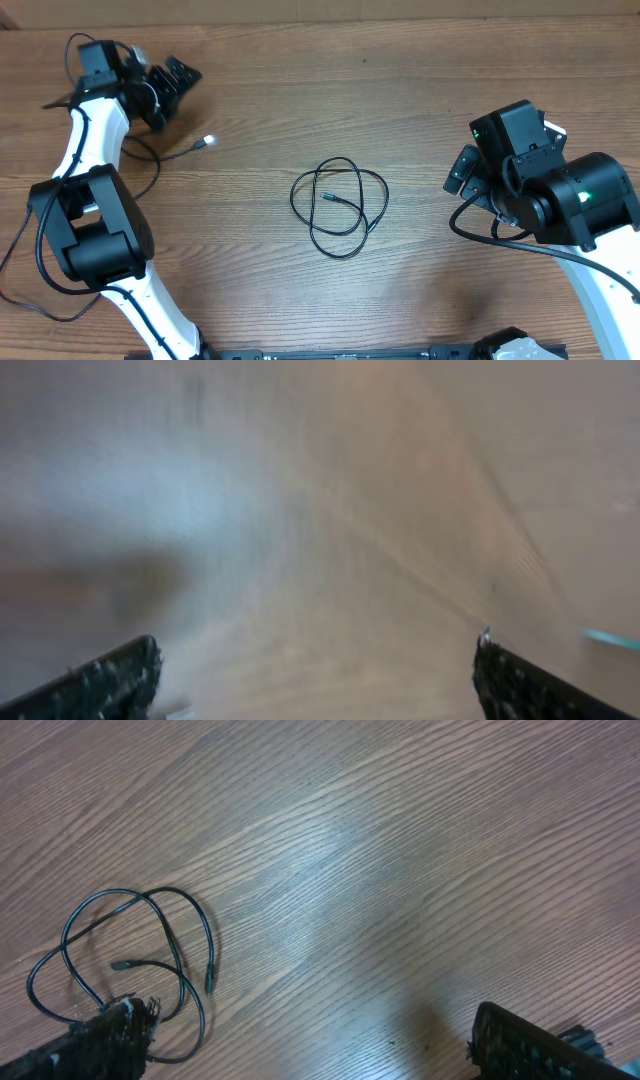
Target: Untangle cables
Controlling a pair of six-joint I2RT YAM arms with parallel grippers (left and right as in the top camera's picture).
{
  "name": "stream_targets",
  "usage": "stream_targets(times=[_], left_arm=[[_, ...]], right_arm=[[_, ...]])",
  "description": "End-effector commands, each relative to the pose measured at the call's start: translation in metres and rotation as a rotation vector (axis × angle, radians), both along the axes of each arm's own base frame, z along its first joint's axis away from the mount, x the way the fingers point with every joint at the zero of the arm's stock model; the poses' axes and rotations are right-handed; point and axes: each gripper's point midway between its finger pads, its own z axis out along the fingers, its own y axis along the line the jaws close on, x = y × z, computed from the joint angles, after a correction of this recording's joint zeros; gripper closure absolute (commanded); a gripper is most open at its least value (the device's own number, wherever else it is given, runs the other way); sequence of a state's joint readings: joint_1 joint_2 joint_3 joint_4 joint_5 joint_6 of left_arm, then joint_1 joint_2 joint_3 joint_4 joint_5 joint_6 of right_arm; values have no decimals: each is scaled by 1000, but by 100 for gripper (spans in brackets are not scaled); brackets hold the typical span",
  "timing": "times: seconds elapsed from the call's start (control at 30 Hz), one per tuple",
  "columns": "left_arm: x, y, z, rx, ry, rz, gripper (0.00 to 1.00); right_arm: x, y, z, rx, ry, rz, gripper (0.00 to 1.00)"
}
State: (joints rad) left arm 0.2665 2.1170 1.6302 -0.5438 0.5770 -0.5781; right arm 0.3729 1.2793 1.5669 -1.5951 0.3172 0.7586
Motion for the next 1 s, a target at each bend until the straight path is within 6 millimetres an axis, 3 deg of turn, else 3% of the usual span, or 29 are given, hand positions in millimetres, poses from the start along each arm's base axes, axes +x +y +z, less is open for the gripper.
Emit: stream_targets(times=[0.0, 0.1, 0.17, 0.27, 0.47, 0.57, 0.73, 0.97], left_arm=[[-22, -41, 3, -184, 190, 73, 1], [-34, -61, -6, -145, 257, 47, 0], [-39, -63, -15, -74, 295, 59, 0], [-52, -42, -36, 154, 376, 147, 1], [-77, 3, -46, 427, 477, 251, 1], [-76, 15, -45, 483, 470, 282, 0], [-68, 15, -50, 480, 442, 287, 1], [-75, 17, -82, 487, 486, 281, 1]], right_arm=[[0, -1, 1, 0, -5, -3, 0], [0, -1, 1, 0, -5, -3, 0], [0, -1, 1, 0, -5, -3, 0], [0, -1, 1, 0, -5, -3, 0], [0, -1, 1, 0, -5, -3, 0], [0, -1, 1, 0, -5, -3, 0], [0, -1, 1, 0, -5, -3, 0], [0, -1, 1, 0, -5, -3, 0]])
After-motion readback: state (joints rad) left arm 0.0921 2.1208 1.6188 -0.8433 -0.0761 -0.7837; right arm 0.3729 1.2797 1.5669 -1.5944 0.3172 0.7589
